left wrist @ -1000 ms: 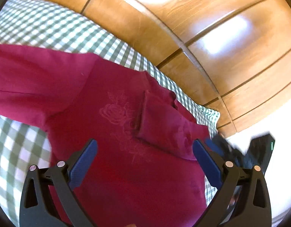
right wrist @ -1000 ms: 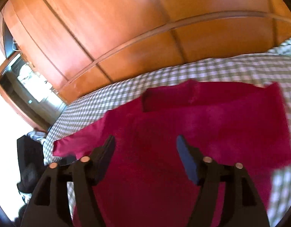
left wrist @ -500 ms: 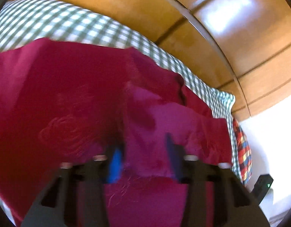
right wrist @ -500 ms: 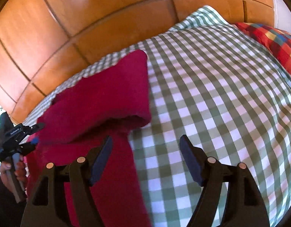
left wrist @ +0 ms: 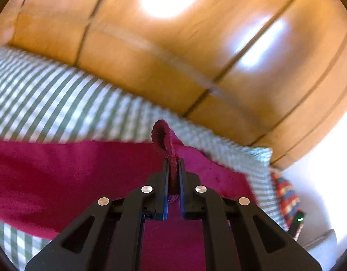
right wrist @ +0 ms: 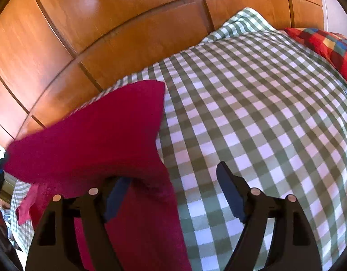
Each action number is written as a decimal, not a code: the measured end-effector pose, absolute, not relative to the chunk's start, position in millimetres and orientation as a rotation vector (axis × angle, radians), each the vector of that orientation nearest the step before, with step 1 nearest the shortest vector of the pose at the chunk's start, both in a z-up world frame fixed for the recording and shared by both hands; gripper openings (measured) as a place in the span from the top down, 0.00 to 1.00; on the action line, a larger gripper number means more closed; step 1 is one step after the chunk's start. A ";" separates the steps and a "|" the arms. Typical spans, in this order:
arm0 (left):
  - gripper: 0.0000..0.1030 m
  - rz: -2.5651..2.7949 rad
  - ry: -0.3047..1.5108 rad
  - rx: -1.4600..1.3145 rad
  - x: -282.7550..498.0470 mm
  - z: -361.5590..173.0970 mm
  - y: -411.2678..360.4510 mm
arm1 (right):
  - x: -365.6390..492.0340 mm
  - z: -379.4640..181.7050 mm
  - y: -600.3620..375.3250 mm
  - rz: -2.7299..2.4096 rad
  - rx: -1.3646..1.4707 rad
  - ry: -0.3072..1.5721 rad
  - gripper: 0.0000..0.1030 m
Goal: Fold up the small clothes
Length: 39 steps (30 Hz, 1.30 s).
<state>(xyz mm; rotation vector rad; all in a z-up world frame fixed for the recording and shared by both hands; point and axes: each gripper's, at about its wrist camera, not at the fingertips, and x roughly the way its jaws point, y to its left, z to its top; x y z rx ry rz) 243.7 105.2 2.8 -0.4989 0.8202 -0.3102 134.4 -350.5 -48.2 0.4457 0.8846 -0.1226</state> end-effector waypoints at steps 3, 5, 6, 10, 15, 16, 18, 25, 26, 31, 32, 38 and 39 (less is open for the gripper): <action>0.94 -0.255 0.925 -0.461 253.1 -35.6 102.7 | 135.2 -57.2 -349.9 -0.149 0.422 0.911 0.29; 0.94 -0.227 0.969 -0.429 254.9 -53.6 97.0 | 131.5 -53.6 -347.7 -0.153 0.378 0.929 0.29; 0.94 -0.211 0.986 -0.414 255.5 -62.1 95.0 | 129.0 -51.7 -346.9 -0.148 0.359 0.935 0.29; 0.94 -0.206 0.982 -0.448 251.8 -72.2 106.1 | 105.2 -29.2 -342.1 -0.124 0.222 0.935 0.28; 0.94 -0.216 0.943 -0.422 246.2 -59.7 106.3 | 103.7 16.0 -317.9 0.023 0.240 0.813 0.23; 0.94 -0.213 0.936 -0.411 246.3 -56.8 105.0 | 111.6 18.1 -306.3 0.049 0.227 0.806 0.23; 0.94 -0.211 0.914 -0.406 245.4 -51.8 104.8 | 132.1 8.3 -283.9 0.069 0.185 0.830 0.23; 0.94 -0.092 0.943 -0.411 241.2 -53.0 139.0 | 156.9 -58.2 -252.4 -0.030 0.025 0.898 0.19; 0.94 -0.075 0.929 -0.442 233.0 -51.9 153.3 | 155.0 -58.6 -250.7 -0.037 0.013 0.887 0.19; 0.41 0.014 0.887 -0.697 179.5 -58.9 232.1 | 153.7 -60.3 -253.5 -0.030 0.025 0.876 0.17; 0.41 0.054 0.871 -0.735 164.2 -59.8 251.7 | 153.8 -60.1 -253.2 -0.031 0.023 0.875 0.17; 0.41 0.310 0.716 -0.912 87.7 -58.7 362.8 | 153.1 -60.5 -250.8 -0.031 0.022 0.872 0.16; 0.41 0.336 0.697 -0.953 80.3 -60.4 377.4 | 152.7 -58.1 -249.9 -0.032 0.020 0.872 0.16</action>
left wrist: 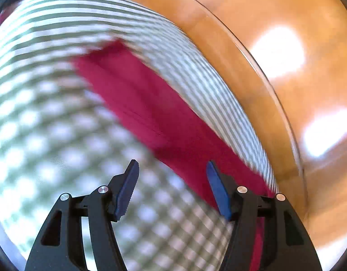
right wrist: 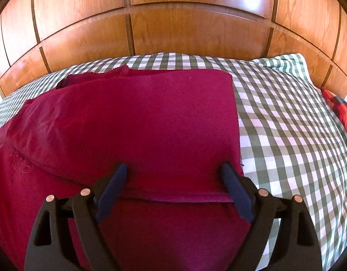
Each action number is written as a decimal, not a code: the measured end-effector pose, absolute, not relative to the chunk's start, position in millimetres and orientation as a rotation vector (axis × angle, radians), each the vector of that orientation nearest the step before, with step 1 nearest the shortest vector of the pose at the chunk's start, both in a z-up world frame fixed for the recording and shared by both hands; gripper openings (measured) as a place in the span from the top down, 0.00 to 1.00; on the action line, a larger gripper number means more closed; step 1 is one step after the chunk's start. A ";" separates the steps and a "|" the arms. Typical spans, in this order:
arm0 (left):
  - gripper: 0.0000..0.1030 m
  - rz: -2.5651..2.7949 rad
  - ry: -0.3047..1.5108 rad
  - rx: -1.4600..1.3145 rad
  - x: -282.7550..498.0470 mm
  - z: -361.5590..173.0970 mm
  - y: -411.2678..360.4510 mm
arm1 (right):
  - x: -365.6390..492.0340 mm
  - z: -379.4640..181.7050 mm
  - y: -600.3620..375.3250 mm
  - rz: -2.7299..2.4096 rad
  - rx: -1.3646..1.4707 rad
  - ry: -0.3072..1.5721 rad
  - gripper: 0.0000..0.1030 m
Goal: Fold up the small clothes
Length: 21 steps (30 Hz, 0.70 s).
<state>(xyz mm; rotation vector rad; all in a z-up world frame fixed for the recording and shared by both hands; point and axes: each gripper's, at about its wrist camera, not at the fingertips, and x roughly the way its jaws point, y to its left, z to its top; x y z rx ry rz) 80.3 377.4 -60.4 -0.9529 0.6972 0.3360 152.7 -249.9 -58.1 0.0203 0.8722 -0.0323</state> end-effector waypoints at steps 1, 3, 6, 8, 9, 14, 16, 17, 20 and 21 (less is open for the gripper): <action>0.41 0.359 0.676 -1.002 73.3 -63.2 393.7 | 152.7 -58.3 -249.9 -0.034 0.018 0.872 0.16; 0.41 0.422 0.637 -1.067 63.7 -68.0 421.6 | 153.0 -58.6 -250.5 -0.035 0.016 0.872 0.16; 0.41 0.480 0.597 -1.112 62.3 -72.9 450.1 | 153.1 -58.5 -250.9 -0.036 0.014 0.872 0.16; 0.41 0.501 0.610 -1.131 68.7 -78.5 460.8 | 152.7 -58.6 -250.8 -0.039 0.009 0.873 0.16; 0.41 0.499 0.609 -1.135 73.6 -80.4 464.2 | 152.5 -58.5 -250.8 -0.040 0.007 0.873 0.16; 0.76 0.503 0.661 -1.077 99.5 -84.6 468.6 | 151.5 -58.6 -250.6 -0.046 -0.001 0.874 0.15; 0.93 0.510 0.687 -1.028 112.9 -83.1 470.0 | 151.4 -58.4 -251.1 -0.045 -0.001 0.874 0.15; 0.93 0.500 0.678 -0.995 118.0 -75.6 463.9 | 151.3 -58.4 -251.2 -0.044 0.000 0.874 0.15; 0.94 0.386 0.621 -0.942 120.4 -47.5 442.5 | 151.1 -58.3 -251.3 -0.045 -0.002 0.873 0.15; 0.94 0.341 0.603 -0.924 123.6 -36.4 430.9 | 151.3 -58.2 -251.3 -0.045 -0.003 0.873 0.15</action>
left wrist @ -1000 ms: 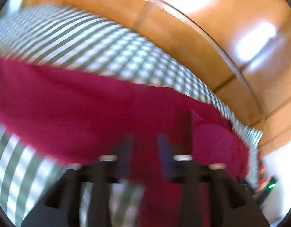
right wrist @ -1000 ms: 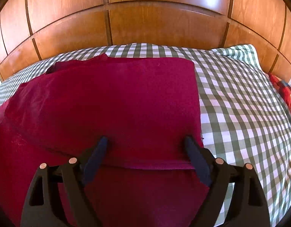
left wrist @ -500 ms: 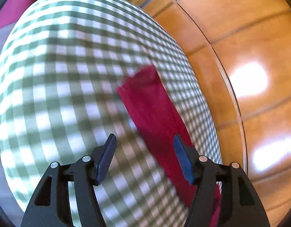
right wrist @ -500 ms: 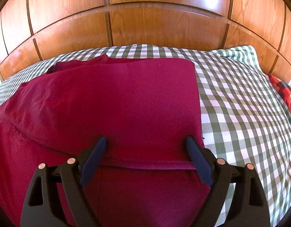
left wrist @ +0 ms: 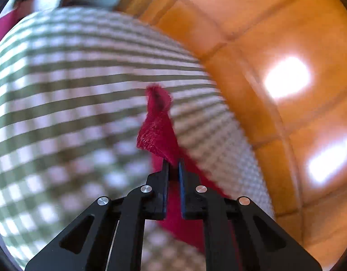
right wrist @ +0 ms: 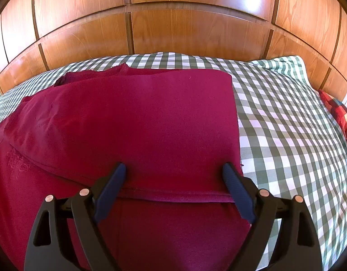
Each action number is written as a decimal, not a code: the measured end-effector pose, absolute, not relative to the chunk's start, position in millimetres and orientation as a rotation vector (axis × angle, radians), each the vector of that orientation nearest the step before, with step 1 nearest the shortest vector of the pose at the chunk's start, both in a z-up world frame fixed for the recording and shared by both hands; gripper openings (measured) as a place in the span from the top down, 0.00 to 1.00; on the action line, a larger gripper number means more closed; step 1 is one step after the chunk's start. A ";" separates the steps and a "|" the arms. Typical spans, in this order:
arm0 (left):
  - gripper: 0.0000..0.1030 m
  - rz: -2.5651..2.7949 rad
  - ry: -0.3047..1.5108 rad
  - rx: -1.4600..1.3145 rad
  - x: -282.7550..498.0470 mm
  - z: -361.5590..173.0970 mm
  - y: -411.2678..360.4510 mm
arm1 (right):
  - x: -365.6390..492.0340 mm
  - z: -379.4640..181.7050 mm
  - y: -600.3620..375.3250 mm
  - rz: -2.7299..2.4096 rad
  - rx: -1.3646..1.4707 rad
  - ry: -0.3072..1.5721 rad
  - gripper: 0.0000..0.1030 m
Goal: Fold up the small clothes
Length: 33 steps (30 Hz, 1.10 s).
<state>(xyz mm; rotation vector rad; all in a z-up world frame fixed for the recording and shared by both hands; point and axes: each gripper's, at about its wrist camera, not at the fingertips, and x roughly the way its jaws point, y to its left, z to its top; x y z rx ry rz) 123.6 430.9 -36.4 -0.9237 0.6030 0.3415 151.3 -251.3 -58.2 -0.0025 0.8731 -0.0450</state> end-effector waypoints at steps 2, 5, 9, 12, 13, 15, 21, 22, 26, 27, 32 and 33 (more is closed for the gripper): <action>0.94 0.239 0.564 -0.881 130.2 -10.7 402.2 | 151.1 -58.0 -251.1 -0.044 -0.001 0.872 0.15; 0.94 0.034 0.520 -0.802 145.3 28.8 335.0 | 151.1 -57.7 -251.3 -0.043 0.001 0.871 0.15; 0.94 -0.185 0.537 -0.734 166.0 47.0 241.0 | 151.5 -57.3 -251.8 -0.041 0.005 0.870 0.15; 0.94 -0.301 0.608 -0.653 183.5 35.5 160.3 | 151.7 -57.3 -252.6 -0.036 0.012 0.868 0.15; 0.94 -0.336 0.641 -0.637 189.1 27.1 135.3 | 151.8 -57.3 -253.0 -0.034 0.016 0.868 0.15; 0.94 -0.382 0.707 -0.587 199.8 8.4 87.7 | 151.9 -57.6 -253.7 -0.030 0.023 0.867 0.15; 0.90 -0.436 0.898 -0.419 207.0 -50.6 13.1 | 152.4 -58.2 -256.7 -0.013 0.051 0.863 0.13; 0.82 -0.443 0.914 -0.420 199.4 -55.7 10.7 | 152.6 -58.2 -256.9 -0.011 0.053 0.863 0.13; 0.63 -0.428 0.910 -0.436 169.2 -65.3 30.0 | 153.7 -54.9 -256.7 -0.007 0.058 0.877 0.13; 0.63 -0.414 0.901 -0.430 167.5 -66.0 39.2 | 153.2 -51.5 -256.4 -0.008 0.064 0.882 0.13; 0.63 -0.303 0.853 -0.458 156.5 -69.4 81.1 | 148.2 -7.5 -238.0 0.138 0.194 0.827 0.36; 0.63 -0.278 0.853 -0.478 157.1 -72.8 91.6 | 150.9 -4.4 -229.7 0.181 0.203 0.837 0.41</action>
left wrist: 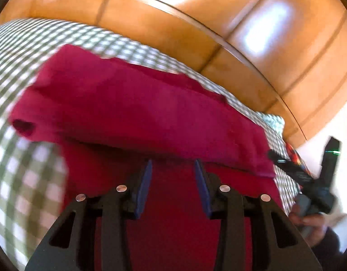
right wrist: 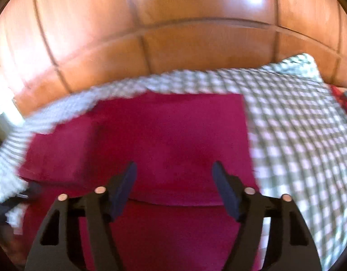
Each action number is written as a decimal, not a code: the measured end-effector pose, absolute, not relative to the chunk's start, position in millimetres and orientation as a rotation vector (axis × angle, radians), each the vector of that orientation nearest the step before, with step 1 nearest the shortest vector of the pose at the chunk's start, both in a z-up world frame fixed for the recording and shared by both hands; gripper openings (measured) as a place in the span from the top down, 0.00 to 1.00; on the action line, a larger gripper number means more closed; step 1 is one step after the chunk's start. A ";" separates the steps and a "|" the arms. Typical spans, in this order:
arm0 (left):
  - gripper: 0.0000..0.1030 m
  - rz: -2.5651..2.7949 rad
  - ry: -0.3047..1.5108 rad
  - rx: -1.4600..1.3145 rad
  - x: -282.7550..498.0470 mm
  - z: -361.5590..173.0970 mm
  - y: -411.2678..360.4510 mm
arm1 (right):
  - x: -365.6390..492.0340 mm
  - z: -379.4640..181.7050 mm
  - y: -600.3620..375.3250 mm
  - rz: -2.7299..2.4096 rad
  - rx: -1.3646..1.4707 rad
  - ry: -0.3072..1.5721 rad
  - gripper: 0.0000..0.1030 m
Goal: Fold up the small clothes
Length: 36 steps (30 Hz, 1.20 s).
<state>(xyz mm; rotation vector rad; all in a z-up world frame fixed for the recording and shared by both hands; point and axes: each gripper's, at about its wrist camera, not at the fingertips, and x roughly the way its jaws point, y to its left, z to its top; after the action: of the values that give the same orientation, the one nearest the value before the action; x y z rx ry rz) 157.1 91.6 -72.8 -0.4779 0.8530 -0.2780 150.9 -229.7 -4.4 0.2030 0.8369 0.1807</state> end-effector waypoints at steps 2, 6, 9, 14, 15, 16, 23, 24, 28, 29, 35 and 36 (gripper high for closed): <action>0.63 -0.237 0.852 -0.504 159.0 -75.8 103.6 | 160.8 -3.1 -202.2 0.282 0.219 0.880 0.47; 0.63 -0.214 0.857 -0.536 158.5 -86.7 115.4 | 186.9 -24.2 -158.7 0.344 0.193 0.997 0.51; 0.63 -0.211 0.862 -0.539 161.3 -99.1 115.4 | 197.1 -34.9 -136.3 0.329 0.131 1.019 0.83; 0.63 -0.221 0.857 -0.547 163.9 -99.9 117.9 | 182.1 4.2 -127.2 0.325 -0.016 0.890 0.95; 0.63 -0.221 0.856 -0.545 164.5 -100.3 116.4 | 177.5 12.3 -129.1 0.316 -0.030 0.861 0.95; 0.63 -0.220 0.854 -0.542 164.5 -100.4 116.2 | 172.8 24.3 -134.5 0.299 -0.047 0.822 0.95; 0.63 -0.220 0.863 -0.544 163.8 -98.5 117.8 | 165.8 59.7 -213.4 0.082 -0.041 0.703 0.96; 0.63 -0.215 0.864 -0.543 164.1 -97.6 117.0 | 168.0 53.8 -231.3 0.038 -0.017 0.718 0.96; 0.63 -0.192 0.872 -0.534 163.4 -93.9 115.3 | 174.1 2.9 -285.7 -0.064 0.105 0.860 0.96; 0.63 -0.185 0.876 -0.530 163.2 -92.8 114.9 | 173.4 -14.0 -291.6 -0.087 0.106 0.899 0.96; 0.66 -0.152 0.904 -0.492 157.6 -87.5 116.1 | 158.7 -47.7 -292.7 -0.106 0.095 0.915 0.96; 0.66 -0.158 0.915 -0.492 154.7 -85.2 117.5 | 158.1 -44.7 -292.0 -0.100 0.096 0.918 0.95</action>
<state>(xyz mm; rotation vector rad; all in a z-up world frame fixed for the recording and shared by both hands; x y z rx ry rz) 154.7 117.5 -85.2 -0.4925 0.9149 -0.1581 158.1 -292.0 -44.7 0.0959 0.9176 -0.1002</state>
